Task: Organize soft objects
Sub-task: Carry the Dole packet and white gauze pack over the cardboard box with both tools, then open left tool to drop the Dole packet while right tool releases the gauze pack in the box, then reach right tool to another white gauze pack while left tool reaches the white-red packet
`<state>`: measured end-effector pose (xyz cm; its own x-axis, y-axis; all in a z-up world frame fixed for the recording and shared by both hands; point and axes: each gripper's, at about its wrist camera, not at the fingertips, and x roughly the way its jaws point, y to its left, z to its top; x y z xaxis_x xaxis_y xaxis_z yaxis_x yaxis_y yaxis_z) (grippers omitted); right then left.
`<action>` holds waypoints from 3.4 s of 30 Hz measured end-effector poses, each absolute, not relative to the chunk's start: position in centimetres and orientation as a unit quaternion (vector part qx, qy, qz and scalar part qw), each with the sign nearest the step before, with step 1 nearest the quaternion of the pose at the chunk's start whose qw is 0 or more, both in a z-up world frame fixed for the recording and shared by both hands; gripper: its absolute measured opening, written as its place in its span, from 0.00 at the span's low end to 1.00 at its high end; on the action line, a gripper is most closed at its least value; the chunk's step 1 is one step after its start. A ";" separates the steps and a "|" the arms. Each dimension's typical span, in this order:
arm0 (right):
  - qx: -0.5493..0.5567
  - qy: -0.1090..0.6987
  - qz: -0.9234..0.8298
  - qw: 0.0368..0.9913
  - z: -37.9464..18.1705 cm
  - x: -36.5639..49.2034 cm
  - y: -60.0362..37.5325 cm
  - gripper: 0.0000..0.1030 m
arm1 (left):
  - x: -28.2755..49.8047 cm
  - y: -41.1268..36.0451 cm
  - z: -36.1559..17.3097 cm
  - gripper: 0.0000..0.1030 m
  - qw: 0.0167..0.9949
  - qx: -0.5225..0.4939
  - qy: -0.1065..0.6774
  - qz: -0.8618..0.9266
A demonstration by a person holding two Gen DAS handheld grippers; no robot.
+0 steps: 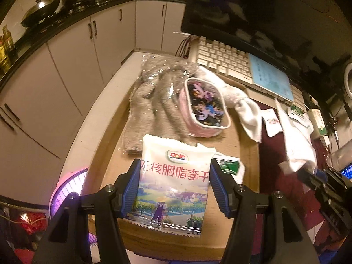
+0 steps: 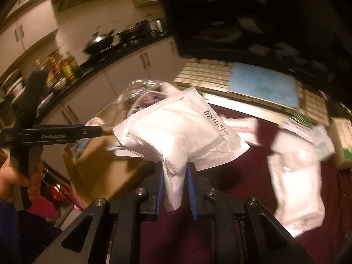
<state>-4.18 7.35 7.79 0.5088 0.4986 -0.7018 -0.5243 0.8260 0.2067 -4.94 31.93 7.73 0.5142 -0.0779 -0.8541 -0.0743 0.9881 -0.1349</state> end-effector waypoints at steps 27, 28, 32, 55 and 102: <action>-0.149 0.398 0.337 0.840 4.7 -1.4 18.5 0.21 | -4.8 32.7 4.3 0.59 0.858 -0.034 0.512 0.025; -0.158 0.393 0.335 0.842 4.6 -1.5 18.7 0.21 | -4.8 32.7 4.3 0.59 0.858 -0.035 0.513 0.026; -0.159 0.394 0.335 0.841 4.2 -1.3 18.6 0.21 | -4.7 32.8 4.2 0.59 0.857 -0.038 0.514 0.029; -0.105 0.367 0.340 0.859 6.1 -3.0 14.7 0.72 | -6.4 32.7 5.1 0.92 0.864 -0.060 0.498 0.045; 0.015 0.463 0.124 0.877 2.0 -1.2 -10.5 0.99 | -4.0 13.9 8.1 1.00 0.848 0.046 0.514 -0.120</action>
